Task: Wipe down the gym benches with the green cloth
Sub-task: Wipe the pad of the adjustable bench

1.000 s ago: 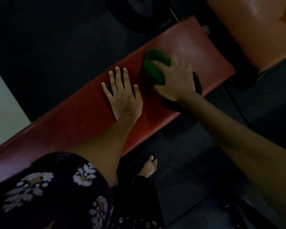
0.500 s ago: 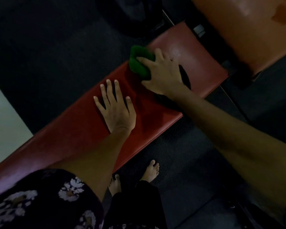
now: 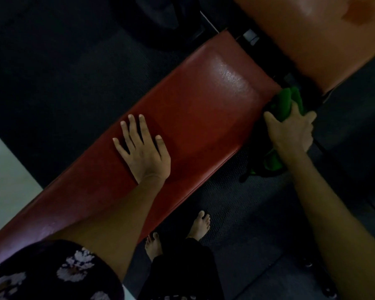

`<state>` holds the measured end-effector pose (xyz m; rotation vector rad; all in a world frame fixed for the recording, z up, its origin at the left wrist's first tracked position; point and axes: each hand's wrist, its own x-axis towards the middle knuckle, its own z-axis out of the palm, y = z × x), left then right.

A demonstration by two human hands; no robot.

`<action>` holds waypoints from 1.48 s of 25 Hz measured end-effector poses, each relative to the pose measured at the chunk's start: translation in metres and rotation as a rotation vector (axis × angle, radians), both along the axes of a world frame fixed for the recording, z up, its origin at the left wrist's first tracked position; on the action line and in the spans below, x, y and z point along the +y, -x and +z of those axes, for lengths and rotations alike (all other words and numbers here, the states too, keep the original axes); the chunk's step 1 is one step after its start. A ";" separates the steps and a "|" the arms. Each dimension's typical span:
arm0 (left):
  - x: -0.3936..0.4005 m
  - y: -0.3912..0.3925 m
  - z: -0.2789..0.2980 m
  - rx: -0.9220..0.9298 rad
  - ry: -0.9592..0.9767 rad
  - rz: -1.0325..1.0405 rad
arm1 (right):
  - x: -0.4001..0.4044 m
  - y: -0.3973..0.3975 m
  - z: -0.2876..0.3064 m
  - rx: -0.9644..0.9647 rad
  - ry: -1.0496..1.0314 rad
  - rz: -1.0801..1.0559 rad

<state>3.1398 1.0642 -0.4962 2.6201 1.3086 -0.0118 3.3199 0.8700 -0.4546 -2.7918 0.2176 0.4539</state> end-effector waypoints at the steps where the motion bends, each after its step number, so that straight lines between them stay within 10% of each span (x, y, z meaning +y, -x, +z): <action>1: -0.001 0.000 0.000 0.000 -0.004 0.003 | -0.002 0.003 -0.001 -0.008 -0.039 -0.026; 15: -0.001 -0.001 -0.003 -0.027 -0.031 0.003 | 0.151 -0.079 0.007 0.005 -0.057 0.533; 26: -0.005 -0.001 -0.003 -0.050 -0.016 -0.001 | 0.029 -0.031 0.004 -0.001 0.016 0.221; 37: 0.000 -0.001 -0.003 -0.022 -0.022 -0.001 | 0.116 0.002 0.009 -0.086 0.011 0.950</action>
